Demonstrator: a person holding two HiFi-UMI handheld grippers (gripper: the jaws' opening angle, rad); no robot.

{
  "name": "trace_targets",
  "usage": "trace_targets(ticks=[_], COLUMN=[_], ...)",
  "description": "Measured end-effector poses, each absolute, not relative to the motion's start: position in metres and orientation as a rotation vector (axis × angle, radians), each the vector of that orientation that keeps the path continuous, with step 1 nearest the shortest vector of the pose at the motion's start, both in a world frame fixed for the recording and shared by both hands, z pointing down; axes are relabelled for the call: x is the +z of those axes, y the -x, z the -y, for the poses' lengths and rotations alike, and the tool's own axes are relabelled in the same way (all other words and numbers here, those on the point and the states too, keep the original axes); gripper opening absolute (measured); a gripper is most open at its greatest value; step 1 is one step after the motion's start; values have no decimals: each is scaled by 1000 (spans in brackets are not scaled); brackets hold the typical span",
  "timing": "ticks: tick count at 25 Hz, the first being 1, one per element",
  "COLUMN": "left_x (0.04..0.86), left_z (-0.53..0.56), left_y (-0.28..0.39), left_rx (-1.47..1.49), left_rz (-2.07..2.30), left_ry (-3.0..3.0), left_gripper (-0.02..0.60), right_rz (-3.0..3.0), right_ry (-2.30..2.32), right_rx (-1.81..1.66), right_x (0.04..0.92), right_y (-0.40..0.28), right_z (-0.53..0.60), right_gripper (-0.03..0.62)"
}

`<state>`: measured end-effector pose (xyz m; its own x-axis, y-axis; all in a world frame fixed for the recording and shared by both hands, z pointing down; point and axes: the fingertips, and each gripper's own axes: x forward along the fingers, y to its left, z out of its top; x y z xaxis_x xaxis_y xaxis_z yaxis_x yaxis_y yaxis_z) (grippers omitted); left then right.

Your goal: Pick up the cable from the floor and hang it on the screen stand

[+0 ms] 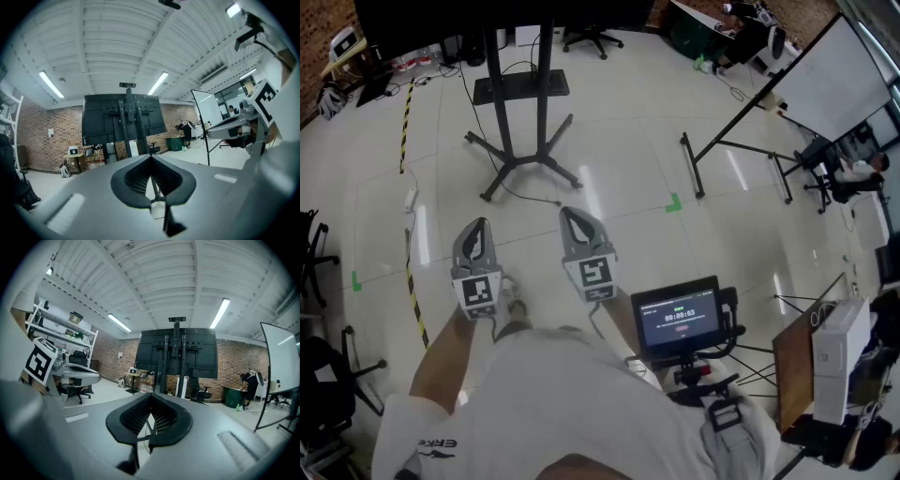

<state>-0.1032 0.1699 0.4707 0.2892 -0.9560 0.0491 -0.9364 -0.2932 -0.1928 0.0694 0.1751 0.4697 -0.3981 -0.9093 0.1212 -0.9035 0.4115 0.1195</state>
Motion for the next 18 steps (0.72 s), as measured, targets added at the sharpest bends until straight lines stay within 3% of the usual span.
trace_targets(ticks=[18], left_x=[483], left_z=[61], left_y=[213], left_rx=[-306], left_rz=[-1749], left_ry=[2488], left_gripper=[2], right_rz=[2369], right_ry=[-1683], right_rx=[-43], right_x=[474], right_y=[20], right_z=[47], right_gripper=[12])
